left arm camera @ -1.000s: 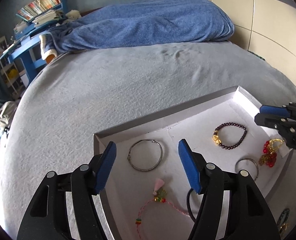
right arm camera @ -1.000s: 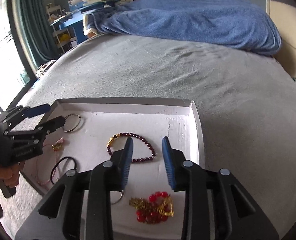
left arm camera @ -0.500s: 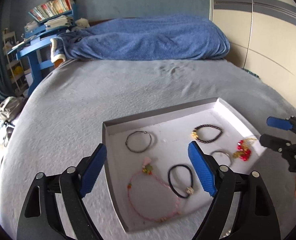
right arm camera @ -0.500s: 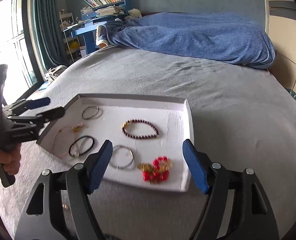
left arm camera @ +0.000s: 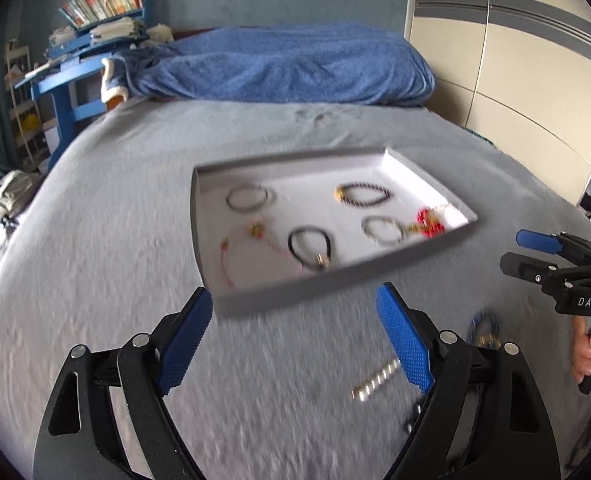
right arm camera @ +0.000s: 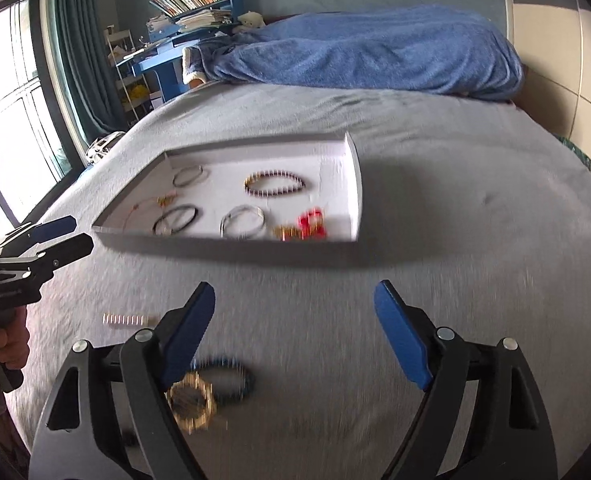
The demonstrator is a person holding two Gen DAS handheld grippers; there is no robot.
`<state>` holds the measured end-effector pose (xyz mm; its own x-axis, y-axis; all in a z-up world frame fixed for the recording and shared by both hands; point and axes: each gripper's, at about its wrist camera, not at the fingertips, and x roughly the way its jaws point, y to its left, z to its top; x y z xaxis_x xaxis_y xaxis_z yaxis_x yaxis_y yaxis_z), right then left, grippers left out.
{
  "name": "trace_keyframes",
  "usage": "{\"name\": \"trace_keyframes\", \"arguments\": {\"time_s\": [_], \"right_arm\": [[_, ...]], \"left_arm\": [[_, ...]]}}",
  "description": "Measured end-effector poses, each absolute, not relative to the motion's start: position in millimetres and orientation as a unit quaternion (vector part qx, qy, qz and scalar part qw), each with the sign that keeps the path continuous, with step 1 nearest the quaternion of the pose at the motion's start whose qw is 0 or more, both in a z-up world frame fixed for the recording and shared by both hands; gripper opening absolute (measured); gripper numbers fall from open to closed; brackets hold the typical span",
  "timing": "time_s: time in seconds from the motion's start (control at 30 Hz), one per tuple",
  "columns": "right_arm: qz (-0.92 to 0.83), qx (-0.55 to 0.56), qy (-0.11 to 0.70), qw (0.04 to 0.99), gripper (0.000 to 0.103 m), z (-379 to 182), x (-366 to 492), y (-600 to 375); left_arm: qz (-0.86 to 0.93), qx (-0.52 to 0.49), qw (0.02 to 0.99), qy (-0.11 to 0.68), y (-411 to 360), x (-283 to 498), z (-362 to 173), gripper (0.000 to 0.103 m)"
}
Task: Organize jewelry
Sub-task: 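Move the left tool to the black bead bracelet while the right tool reaches the gold brooch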
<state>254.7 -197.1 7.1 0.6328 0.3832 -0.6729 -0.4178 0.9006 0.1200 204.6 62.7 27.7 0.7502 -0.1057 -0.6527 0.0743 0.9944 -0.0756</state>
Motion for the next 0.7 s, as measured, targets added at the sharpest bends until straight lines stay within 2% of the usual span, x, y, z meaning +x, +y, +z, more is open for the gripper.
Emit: {"name": "trace_keyframes", "arguments": {"time_s": [0.27,0.6,0.7], "right_arm": [[0.226,-0.027,0.38,0.897,0.081,-16.2,204.6,-205.5],[0.225,-0.035,0.376,0.898,0.081,-23.2,186.5,-204.4],[0.222,-0.03,0.376,0.899,0.081,-23.4,188.0,-207.0]], "left_arm": [[-0.055,-0.021,0.924,0.379,53.5,175.0,1.7,0.084],[-0.101,0.017,0.919,0.382,18.9,143.1,1.0,0.084],[-0.115,0.023,0.907,0.405,10.2,145.7,-6.5,0.08]]}}
